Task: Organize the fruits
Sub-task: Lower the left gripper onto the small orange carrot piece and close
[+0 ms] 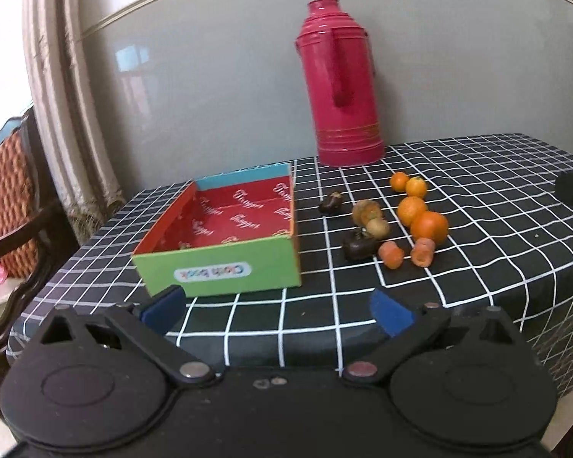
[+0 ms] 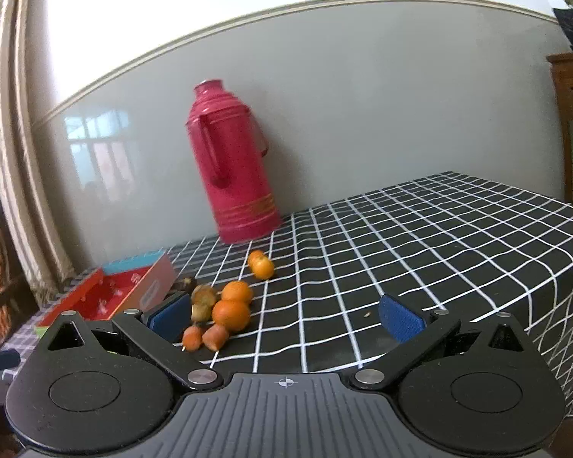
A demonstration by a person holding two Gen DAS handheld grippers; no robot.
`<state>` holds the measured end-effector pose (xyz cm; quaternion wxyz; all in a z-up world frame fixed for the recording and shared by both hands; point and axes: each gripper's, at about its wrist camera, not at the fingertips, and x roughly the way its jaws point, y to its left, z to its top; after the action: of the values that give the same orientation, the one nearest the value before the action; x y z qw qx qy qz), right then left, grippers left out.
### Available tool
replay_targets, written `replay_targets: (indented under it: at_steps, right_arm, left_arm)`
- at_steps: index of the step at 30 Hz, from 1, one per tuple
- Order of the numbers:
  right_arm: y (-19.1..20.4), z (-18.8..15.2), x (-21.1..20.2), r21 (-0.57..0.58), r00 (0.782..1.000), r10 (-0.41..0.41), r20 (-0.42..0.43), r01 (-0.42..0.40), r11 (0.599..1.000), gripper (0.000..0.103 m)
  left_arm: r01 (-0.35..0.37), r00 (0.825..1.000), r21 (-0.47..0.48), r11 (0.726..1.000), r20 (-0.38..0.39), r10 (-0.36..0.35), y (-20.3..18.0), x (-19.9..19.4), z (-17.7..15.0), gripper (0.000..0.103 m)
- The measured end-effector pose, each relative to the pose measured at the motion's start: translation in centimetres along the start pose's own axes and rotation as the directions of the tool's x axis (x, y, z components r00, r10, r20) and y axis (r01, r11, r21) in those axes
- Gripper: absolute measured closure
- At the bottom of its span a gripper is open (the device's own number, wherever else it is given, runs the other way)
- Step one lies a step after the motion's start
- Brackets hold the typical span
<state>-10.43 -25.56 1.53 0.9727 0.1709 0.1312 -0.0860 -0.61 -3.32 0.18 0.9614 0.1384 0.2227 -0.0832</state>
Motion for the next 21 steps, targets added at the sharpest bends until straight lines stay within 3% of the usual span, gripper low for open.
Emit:
replay_targets:
  at_steps: [12,16,21]
  right_arm:
    - [-3.4,4.3,1.0,0.092,0.997,-0.053,0.053,0.048,0.995,0.0]
    - [-3.9,5.4,2.5,0.083,0.992,-0.096,0.087,0.089,0.993,0.0]
    - [-4.9,3.8,3.1,0.109,0.98,-0.164,0.111,0.152,0.982,0.0]
  left_arm:
    - [0.093,0.992,0.159,0.983,0.065,-0.104,-4.0,2.9,2.5,0.007]
    - [0.146,0.984,0.21,0.967,0.067,-0.163,-6.1,4.2,2.9,0.014]
    - [0.167,0.98,0.252,0.953,0.067,-0.19,-7.9,5.7,2.7,0.027]
